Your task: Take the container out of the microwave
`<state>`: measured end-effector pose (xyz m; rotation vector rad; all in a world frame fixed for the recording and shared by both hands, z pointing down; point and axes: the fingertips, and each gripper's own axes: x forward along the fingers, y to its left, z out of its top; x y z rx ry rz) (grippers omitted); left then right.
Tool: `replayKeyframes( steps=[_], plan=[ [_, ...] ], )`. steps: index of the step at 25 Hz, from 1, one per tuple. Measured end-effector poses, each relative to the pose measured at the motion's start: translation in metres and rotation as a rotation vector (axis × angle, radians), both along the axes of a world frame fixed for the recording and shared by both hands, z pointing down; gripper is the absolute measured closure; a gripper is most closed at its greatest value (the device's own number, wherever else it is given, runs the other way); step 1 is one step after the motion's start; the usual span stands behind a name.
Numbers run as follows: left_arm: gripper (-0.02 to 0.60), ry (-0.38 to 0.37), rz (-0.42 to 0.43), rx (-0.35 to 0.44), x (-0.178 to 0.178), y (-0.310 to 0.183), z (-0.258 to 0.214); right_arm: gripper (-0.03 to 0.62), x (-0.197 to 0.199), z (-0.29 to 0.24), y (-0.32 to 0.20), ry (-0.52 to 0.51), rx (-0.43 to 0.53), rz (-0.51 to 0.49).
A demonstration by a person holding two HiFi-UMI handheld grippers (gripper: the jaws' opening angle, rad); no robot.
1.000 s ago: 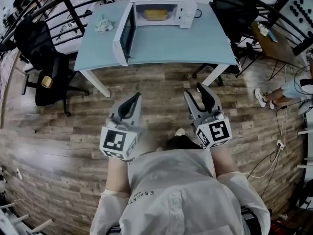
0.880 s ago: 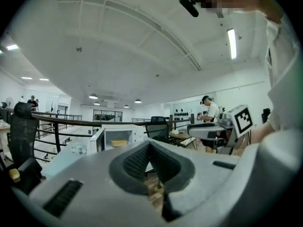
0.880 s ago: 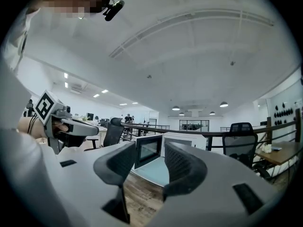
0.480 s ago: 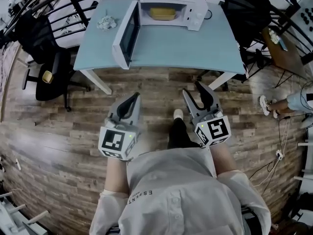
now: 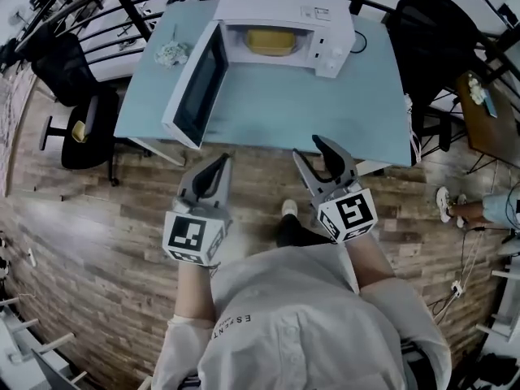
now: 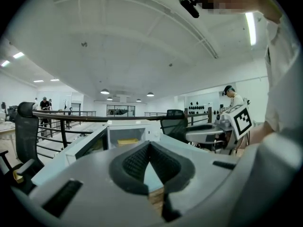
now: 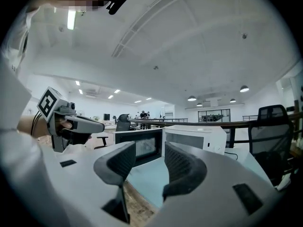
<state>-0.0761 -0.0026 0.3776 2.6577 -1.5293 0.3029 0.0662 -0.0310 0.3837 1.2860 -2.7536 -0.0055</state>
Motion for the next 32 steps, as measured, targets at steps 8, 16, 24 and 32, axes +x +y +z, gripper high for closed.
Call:
replayKeyframes(
  steps=[8,16,24,32],
  plan=[
    [0.588,-0.015,-0.062,0.022,0.040,-0.086,-0.009,0.410,0.038,0.004,-0.098,0.013,-0.017,-0.068],
    [0.588,0.008,-0.094,0.000,0.053,-0.138,0.000,0.410,0.047,0.018,-0.166,0.088,-0.059,-0.113],
    [0.588,0.028,-0.082,-0.009,0.042,-0.183,0.008,0.410,0.027,0.043,-0.224,0.206,-0.127,-0.151],
    [0.588,0.025,-0.043,-0.006,0.026,-0.238,0.014,0.410,-0.011,0.083,-0.292,0.420,-0.197,-0.201]
  ],
)
